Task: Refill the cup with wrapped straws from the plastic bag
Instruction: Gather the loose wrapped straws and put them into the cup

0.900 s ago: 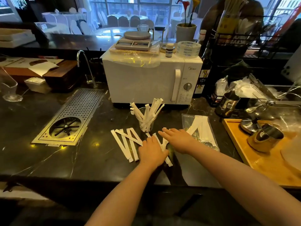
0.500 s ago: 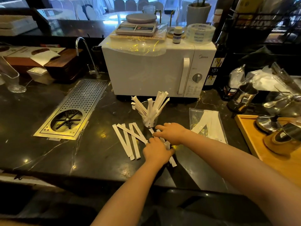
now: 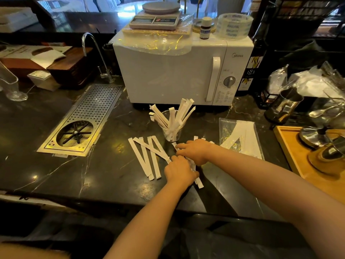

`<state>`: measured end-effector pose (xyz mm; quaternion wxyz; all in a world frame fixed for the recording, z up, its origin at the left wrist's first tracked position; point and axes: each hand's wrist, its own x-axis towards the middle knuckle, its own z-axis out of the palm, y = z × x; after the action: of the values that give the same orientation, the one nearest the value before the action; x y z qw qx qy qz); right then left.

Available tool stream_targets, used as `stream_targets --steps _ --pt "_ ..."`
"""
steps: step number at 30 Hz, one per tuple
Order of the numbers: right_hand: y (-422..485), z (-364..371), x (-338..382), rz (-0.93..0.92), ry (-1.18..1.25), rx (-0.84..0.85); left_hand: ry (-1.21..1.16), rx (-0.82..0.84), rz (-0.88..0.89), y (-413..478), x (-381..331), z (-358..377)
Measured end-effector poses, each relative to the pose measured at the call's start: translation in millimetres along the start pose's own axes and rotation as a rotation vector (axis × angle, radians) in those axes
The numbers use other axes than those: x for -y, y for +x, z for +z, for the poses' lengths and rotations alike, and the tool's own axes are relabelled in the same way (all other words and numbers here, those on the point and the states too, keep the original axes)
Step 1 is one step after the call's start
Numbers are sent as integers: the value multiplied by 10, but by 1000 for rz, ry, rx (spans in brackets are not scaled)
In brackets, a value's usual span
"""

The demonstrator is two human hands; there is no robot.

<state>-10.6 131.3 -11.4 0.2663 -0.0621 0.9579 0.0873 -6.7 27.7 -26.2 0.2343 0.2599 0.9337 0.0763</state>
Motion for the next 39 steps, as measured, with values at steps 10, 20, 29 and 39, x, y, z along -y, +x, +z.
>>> stream_targets --steps 10,20,29,39 --pt "-46 36 -6 35 -45 -17 53 -36 84 9 -18 -32" --pt "-77 106 -9 81 -90 -19 105 -63 192 -42 -25 -13" --pt "-110 147 -3 145 -140 50 138 -59 252 -49 -7 25" --pt "-242 131 19 295 62 4 157 -53 283 -120 40 13"
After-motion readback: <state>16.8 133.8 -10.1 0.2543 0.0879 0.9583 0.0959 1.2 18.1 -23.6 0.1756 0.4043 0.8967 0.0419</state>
